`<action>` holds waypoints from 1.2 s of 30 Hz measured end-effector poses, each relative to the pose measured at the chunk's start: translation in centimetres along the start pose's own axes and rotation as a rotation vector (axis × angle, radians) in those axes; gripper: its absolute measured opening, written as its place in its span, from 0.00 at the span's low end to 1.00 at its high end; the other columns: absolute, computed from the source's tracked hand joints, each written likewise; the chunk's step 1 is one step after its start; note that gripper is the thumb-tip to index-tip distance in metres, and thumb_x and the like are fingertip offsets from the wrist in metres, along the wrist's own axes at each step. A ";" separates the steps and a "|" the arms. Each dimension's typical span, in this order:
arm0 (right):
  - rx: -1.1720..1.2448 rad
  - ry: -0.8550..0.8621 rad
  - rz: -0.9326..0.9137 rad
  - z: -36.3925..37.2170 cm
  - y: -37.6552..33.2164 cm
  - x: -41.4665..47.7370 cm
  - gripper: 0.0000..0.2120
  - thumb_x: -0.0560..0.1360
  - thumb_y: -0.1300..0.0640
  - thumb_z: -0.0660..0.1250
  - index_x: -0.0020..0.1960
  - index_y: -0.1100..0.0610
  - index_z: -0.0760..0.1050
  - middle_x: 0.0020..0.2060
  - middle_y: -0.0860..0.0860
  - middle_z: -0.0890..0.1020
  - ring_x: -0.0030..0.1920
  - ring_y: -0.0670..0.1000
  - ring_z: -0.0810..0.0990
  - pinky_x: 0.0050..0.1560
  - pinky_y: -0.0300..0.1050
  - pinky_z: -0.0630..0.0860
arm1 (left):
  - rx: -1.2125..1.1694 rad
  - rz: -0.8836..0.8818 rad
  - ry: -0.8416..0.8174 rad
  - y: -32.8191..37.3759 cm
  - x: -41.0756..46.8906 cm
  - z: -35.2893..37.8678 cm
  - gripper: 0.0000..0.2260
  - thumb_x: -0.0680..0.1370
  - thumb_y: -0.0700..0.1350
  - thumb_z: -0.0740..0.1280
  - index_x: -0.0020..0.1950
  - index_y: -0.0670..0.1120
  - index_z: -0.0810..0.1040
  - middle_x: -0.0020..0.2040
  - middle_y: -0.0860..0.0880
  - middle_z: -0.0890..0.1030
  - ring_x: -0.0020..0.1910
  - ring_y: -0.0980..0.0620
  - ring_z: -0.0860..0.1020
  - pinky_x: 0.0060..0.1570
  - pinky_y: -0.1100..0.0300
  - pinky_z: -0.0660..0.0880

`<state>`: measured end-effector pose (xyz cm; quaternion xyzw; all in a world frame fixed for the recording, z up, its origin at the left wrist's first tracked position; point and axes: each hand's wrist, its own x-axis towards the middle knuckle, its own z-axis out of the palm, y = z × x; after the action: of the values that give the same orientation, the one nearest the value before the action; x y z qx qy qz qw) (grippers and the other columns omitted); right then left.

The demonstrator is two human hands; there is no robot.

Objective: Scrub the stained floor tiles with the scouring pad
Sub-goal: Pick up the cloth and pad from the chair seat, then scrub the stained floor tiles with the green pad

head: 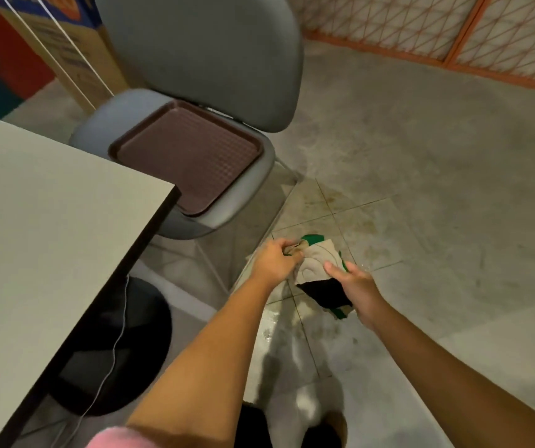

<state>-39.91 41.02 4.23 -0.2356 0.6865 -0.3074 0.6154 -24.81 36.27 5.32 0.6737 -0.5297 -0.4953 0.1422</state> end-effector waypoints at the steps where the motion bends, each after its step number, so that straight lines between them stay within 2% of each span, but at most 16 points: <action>1: -0.012 -0.005 0.014 -0.1 1.4 0.4 0.26 0.70 0.47 0.70 0.64 0.57 0.72 0.57 0.57 0.78 0.54 0.56 0.78 0.57 0.51 0.74 | -0.009 -0.023 -0.013 -0.8 -0.1 1.0 0.20 0.77 0.46 0.67 0.68 0.42 0.72 0.63 0.45 0.76 0.62 0.48 0.75 0.57 0.64 0.68; 3: 0.009 -0.010 0.062 -0.2 3.8 1.0 0.21 0.70 0.46 0.69 0.59 0.54 0.75 0.57 0.56 0.78 0.55 0.56 0.77 0.58 0.53 0.73 | -0.013 -0.075 -0.037 -2.8 0.3 2.9 0.27 0.76 0.50 0.67 0.72 0.43 0.66 0.69 0.45 0.71 0.66 0.47 0.71 0.64 0.60 0.67; 5: 0.051 -0.016 0.111 0.2 5.9 2.0 0.12 0.73 0.48 0.67 0.54 0.51 0.76 0.53 0.55 0.80 0.52 0.55 0.78 0.53 0.50 0.75 | -0.035 -0.107 -0.051 -4.8 1.0 4.4 0.30 0.76 0.53 0.66 0.75 0.45 0.61 0.72 0.45 0.66 0.69 0.47 0.68 0.68 0.56 0.65; 7: 0.069 -0.007 0.152 0.9 8.2 3.4 0.15 0.74 0.47 0.66 0.57 0.54 0.75 0.51 0.55 0.80 0.49 0.54 0.78 0.47 0.46 0.75 | -0.036 -0.125 -0.052 -7.0 1.8 6.0 0.30 0.77 0.53 0.65 0.76 0.46 0.58 0.76 0.46 0.58 0.72 0.47 0.63 0.70 0.54 0.62; 10: 0.130 0.041 0.194 2.1 10.9 5.5 0.20 0.74 0.46 0.66 0.61 0.57 0.73 0.53 0.56 0.79 0.50 0.56 0.78 0.50 0.48 0.75 | -0.068 -0.111 -0.068 -10.5 3.4 7.9 0.30 0.78 0.53 0.64 0.76 0.48 0.57 0.77 0.47 0.49 0.74 0.46 0.59 0.70 0.54 0.61; 12: 0.198 0.052 0.227 2.9 13.3 7.1 0.20 0.75 0.47 0.65 0.61 0.57 0.73 0.52 0.56 0.78 0.50 0.56 0.78 0.49 0.48 0.75 | -0.127 -0.123 -0.117 -13.6 4.8 9.1 0.30 0.76 0.54 0.65 0.76 0.48 0.59 0.76 0.47 0.56 0.72 0.47 0.63 0.69 0.54 0.65; 14: 0.260 0.044 0.243 3.8 15.5 8.9 0.19 0.76 0.48 0.64 0.61 0.59 0.73 0.51 0.57 0.79 0.50 0.56 0.78 0.49 0.48 0.76 | -0.203 -0.142 -0.221 -16.5 6.2 10.2 0.29 0.75 0.53 0.65 0.74 0.49 0.62 0.71 0.44 0.69 0.64 0.49 0.73 0.61 0.58 0.73; 16: 0.290 0.043 0.251 4.6 17.6 10.6 0.18 0.76 0.49 0.63 0.61 0.59 0.74 0.51 0.59 0.80 0.50 0.56 0.79 0.47 0.47 0.77 | -0.210 -0.175 -0.311 -18.8 7.2 11.2 0.29 0.75 0.52 0.65 0.74 0.47 0.63 0.65 0.45 0.75 0.58 0.52 0.76 0.53 0.65 0.75; 18: 0.315 0.037 0.254 5.4 19.7 12.5 0.17 0.77 0.51 0.63 0.61 0.60 0.74 0.51 0.59 0.80 0.50 0.56 0.79 0.45 0.46 0.77 | -0.177 -0.213 -0.327 -21.2 8.6 12.0 0.32 0.73 0.57 0.65 0.74 0.48 0.62 0.64 0.46 0.75 0.59 0.51 0.75 0.55 0.61 0.72; 22: 0.325 0.002 0.260 6.6 23.4 16.6 0.16 0.77 0.51 0.62 0.61 0.59 0.73 0.53 0.58 0.79 0.52 0.55 0.78 0.46 0.45 0.76 | -0.080 -0.297 -0.323 -25.2 11.5 12.5 0.26 0.77 0.63 0.57 0.71 0.52 0.66 0.66 0.45 0.73 0.61 0.46 0.74 0.54 0.54 0.71; 26: 0.309 -0.067 0.211 7.2 27.1 21.0 0.17 0.77 0.50 0.62 0.63 0.57 0.72 0.55 0.57 0.80 0.54 0.55 0.78 0.52 0.48 0.76 | -0.061 -0.339 -0.382 -28.2 14.7 13.2 0.29 0.78 0.64 0.51 0.71 0.47 0.67 0.67 0.42 0.72 0.64 0.42 0.72 0.59 0.49 0.71; 29: 0.247 -0.096 0.136 7.5 29.8 24.8 0.19 0.75 0.47 0.64 0.62 0.55 0.73 0.56 0.57 0.80 0.54 0.56 0.79 0.57 0.54 0.74 | -0.064 -0.333 -0.442 -30.2 17.4 13.9 0.24 0.80 0.62 0.51 0.62 0.46 0.72 0.58 0.44 0.76 0.57 0.45 0.75 0.55 0.52 0.74; 31: 0.170 -0.091 0.083 7.7 30.9 27.1 0.20 0.73 0.44 0.65 0.60 0.53 0.74 0.56 0.55 0.79 0.55 0.55 0.78 0.60 0.54 0.72 | -0.050 -0.299 -0.475 -31.6 19.4 14.4 0.23 0.79 0.61 0.54 0.61 0.45 0.74 0.51 0.45 0.77 0.51 0.47 0.76 0.50 0.53 0.76; 33: 0.119 -0.093 0.019 8.2 31.6 28.7 0.28 0.66 0.37 0.70 0.60 0.51 0.74 0.58 0.52 0.78 0.57 0.53 0.76 0.62 0.52 0.70 | -0.022 -0.256 -0.529 -32.9 21.1 14.9 0.19 0.79 0.58 0.58 0.59 0.46 0.75 0.47 0.47 0.77 0.46 0.50 0.77 0.44 0.57 0.77; 35: 0.120 -0.099 -0.009 8.4 33.0 31.1 0.48 0.52 0.31 0.74 0.66 0.54 0.71 0.60 0.54 0.77 0.58 0.53 0.76 0.62 0.53 0.70 | 0.014 -0.214 -0.593 -34.0 22.5 15.2 0.15 0.78 0.55 0.62 0.57 0.46 0.76 0.50 0.47 0.78 0.47 0.52 0.78 0.42 0.60 0.79; 36: 0.126 -0.116 -0.048 8.6 33.3 31.7 0.49 0.51 0.32 0.75 0.66 0.54 0.70 0.60 0.54 0.77 0.58 0.52 0.77 0.62 0.53 0.71 | 0.021 -0.192 -0.610 -34.6 23.1 15.4 0.15 0.78 0.54 0.64 0.57 0.45 0.75 0.52 0.47 0.78 0.49 0.51 0.78 0.42 0.61 0.80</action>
<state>-33.75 40.92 -42.18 -0.2302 0.6232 -0.3504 0.6602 -18.79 35.39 -38.62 0.5426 -0.4869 -0.6800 -0.0776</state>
